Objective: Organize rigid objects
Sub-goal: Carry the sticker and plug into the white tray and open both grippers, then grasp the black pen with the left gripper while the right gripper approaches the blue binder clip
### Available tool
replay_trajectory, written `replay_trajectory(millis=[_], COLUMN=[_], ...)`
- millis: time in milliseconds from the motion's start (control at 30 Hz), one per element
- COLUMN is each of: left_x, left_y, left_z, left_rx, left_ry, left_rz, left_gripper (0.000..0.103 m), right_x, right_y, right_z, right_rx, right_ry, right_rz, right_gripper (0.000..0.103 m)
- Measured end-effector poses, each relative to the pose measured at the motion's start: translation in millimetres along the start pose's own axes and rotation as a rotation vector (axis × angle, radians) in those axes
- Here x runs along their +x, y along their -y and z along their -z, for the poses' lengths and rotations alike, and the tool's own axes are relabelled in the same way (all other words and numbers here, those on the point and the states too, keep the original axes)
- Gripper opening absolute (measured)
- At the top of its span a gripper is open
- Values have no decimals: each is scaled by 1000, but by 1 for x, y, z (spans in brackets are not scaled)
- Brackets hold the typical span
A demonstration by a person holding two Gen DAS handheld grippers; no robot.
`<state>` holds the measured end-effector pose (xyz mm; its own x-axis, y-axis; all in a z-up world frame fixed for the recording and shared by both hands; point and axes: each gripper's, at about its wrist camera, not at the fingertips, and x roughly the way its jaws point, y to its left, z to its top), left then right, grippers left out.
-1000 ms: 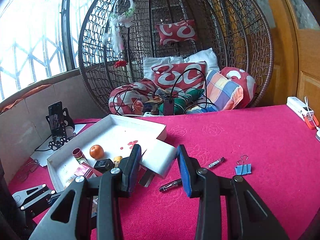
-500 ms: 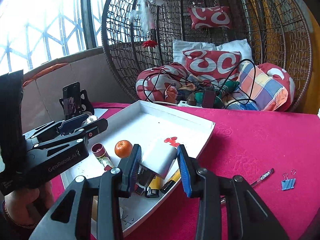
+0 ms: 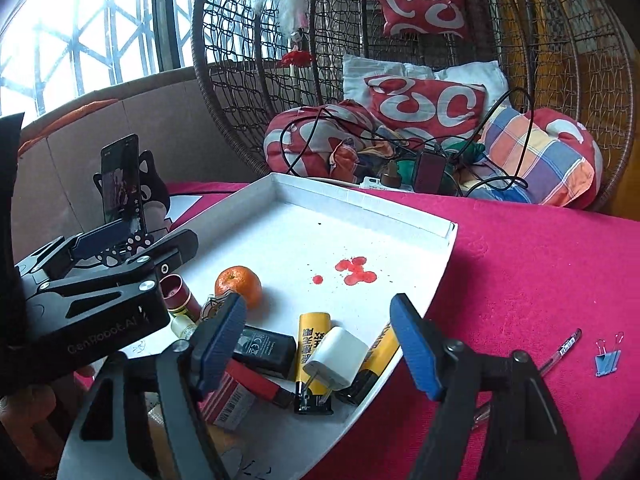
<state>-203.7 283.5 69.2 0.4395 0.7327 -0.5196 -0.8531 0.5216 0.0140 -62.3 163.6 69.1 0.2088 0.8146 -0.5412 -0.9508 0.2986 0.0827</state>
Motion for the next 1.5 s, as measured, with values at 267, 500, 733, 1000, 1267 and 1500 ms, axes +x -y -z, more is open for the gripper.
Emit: replay_trajectory(millis=[267,500,733,1000,1267,1500], left_x=[-25,-52,-82,-79,-75,-21], left_y=[28,75,135,176,197,216], left_z=[1,13,33,48,53,41], left_rx=[58,147,264,297,337,349], left_ry=[55,56,34,-45,-42,-187], left_rz=[45,184,394,519,580,527], left_gripper=[103,103,103,103,103,103], right_x=[-37,-66,-93,-110,-111,-113], right_y=[18,68,156,231,265,265], right_z=[1,7,33,63,94,94], right_rx=[32,142,339,557,809,813], right_ry=[118,185,209,236,250,250], right_rz=[45,87,194,180,64,70], right_gripper=[103,103,103,103,103,103])
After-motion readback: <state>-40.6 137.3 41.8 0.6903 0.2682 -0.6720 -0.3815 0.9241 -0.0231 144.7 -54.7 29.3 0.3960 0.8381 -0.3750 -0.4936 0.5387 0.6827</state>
